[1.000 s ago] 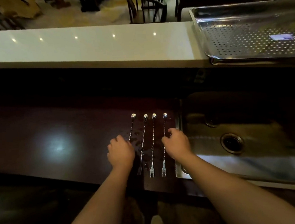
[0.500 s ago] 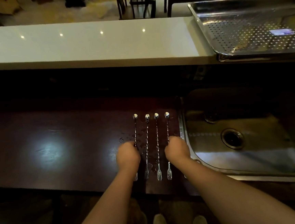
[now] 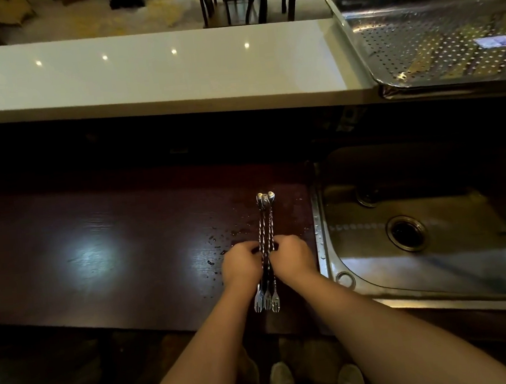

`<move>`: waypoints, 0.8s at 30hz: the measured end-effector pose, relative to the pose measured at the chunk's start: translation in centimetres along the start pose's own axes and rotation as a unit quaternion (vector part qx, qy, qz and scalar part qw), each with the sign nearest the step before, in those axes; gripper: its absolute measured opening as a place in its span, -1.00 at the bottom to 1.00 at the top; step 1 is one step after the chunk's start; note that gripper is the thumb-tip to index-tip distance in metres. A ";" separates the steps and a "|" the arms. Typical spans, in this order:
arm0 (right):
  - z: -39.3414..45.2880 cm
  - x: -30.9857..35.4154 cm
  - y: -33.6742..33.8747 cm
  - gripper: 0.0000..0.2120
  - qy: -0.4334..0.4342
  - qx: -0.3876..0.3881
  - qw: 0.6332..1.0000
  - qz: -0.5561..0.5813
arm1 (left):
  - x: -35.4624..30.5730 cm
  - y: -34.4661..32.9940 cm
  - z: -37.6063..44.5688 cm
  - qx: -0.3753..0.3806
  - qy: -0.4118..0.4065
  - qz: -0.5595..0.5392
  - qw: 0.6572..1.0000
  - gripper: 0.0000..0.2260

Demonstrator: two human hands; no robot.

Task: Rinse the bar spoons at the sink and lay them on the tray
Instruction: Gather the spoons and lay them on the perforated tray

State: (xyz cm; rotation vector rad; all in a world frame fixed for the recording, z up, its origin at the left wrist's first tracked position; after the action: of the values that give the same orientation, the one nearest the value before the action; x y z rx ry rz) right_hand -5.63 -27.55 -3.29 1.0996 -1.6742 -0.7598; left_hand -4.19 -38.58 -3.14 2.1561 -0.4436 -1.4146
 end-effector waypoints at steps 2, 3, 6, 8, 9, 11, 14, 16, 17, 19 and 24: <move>0.0 0.1 -0.1 -0.77 -0.002 0.008 1.000 0.015 | 0.1 -0.2 0.3 0.008 0.016 -0.004 1.000 -0.74; 0.0 0.1 -0.1 -0.76 -0.005 0.009 1.000 0.024 | 0.1 -0.4 0.5 0.011 0.022 -0.007 1.000 -0.73; 0.2 0.0 0.0 -0.73 -0.017 0.016 0.998 0.059 | 0.0 -0.7 0.9 0.014 0.048 -0.030 0.998 -0.73; 0.3 -0.1 0.1 -0.72 -0.026 0.023 0.996 0.088 | -0.1 -0.9 1.0 0.019 0.067 -0.043 0.997 -0.75; 0.3 -0.2 0.1 -0.71 -0.031 0.026 0.994 0.099 | -0.2 -0.9 1.1 0.025 0.075 -0.048 0.996 -0.78; 0.3 -0.2 0.0 -0.71 -0.045 0.029 0.992 0.117 | -0.3 -1.1 1.3 0.041 0.088 -0.043 0.994 -0.84; 0.5 -0.4 0.2 -0.74 -0.082 0.029 0.984 0.158 | -0.8 -1.0 1.6 0.054 0.105 -0.023 0.993 -0.82; 0.8 -0.5 0.3 -0.75 -0.100 0.048 0.977 0.180 | -1.1 -1.0 2.0 0.058 0.116 -0.028 0.991 -0.83; 1.0 -0.6 0.3 -0.75 -0.109 0.060 0.973 0.195 | -1.2 -1.1 2.2 0.067 0.120 -0.027 0.990 -0.84; 1.4 -0.8 0.2 -0.79 -0.133 0.081 0.963 0.221 | -1.4 -1.5 2.4 0.095 0.129 -0.016 0.987 -0.86; 2.4 -0.4 0.4 -0.87 -0.173 0.102 0.963 0.178 | -1.9 -1.7 2.2 0.081 0.128 -0.011 0.988 -0.83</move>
State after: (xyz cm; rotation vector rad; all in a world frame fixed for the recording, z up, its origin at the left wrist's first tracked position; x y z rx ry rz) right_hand -7.96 -27.04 -3.97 0.7946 -2.2138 -0.5760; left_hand -6.99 -36.69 -3.43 2.4403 -0.4520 -1.1230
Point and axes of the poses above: each hand's wrist, its own z-axis towards the middle knuckle, its own y-axis out of the back of the hand, x = y × z, the point moved 3 cm from there along z, towards the middle knuckle, and after that the axes turned 14 degrees about -z, right-handed, at the moved point
